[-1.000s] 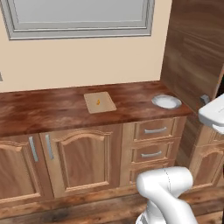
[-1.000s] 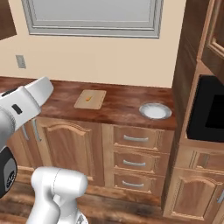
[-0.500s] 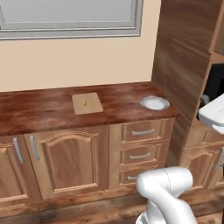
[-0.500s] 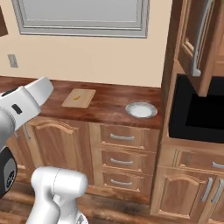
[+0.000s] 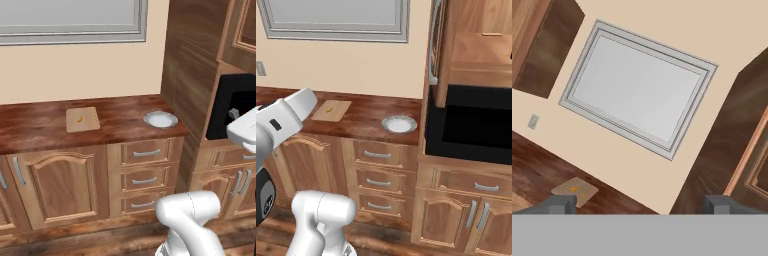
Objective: Pick the shrimp from the plate and place it on the cutting board. Then pick the condiment bottle from the cabinet and place it next to the cutting board.
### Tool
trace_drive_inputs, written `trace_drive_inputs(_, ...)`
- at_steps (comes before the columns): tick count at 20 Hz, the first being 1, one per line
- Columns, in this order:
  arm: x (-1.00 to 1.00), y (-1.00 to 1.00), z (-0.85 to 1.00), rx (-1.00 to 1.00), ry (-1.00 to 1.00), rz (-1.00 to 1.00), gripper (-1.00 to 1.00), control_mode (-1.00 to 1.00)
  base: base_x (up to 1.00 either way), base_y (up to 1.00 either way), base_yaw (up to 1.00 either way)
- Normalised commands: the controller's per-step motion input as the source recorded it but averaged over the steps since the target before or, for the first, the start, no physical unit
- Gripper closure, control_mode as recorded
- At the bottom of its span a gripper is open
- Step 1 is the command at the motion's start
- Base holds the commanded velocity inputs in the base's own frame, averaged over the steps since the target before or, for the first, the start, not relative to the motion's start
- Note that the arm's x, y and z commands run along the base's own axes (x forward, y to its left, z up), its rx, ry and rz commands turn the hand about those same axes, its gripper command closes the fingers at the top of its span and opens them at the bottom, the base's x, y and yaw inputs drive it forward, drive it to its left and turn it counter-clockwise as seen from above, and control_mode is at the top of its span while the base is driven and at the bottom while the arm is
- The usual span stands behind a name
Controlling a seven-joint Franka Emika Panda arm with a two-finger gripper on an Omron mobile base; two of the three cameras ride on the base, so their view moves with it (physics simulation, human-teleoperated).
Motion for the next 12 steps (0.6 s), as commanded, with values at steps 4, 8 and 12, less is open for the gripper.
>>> trace_drive_inputs(4, 0.00, 0.00, 0.00, 0.00, 0.00, 0.00, -1.00, 1.00, 0.00, -0.53, 0.03)
trace_drive_inputs(8, 0.00, 0.00, 0.00, 0.00, 0.00, 0.00, -1.00, 1.00, 0.00, -0.52, 0.03)
trace_drive_inputs(12, 0.00, 0.00, 0.00, 0.00, 0.00, 0.00, -1.00, 1.00, 0.00, -0.51, 0.03)
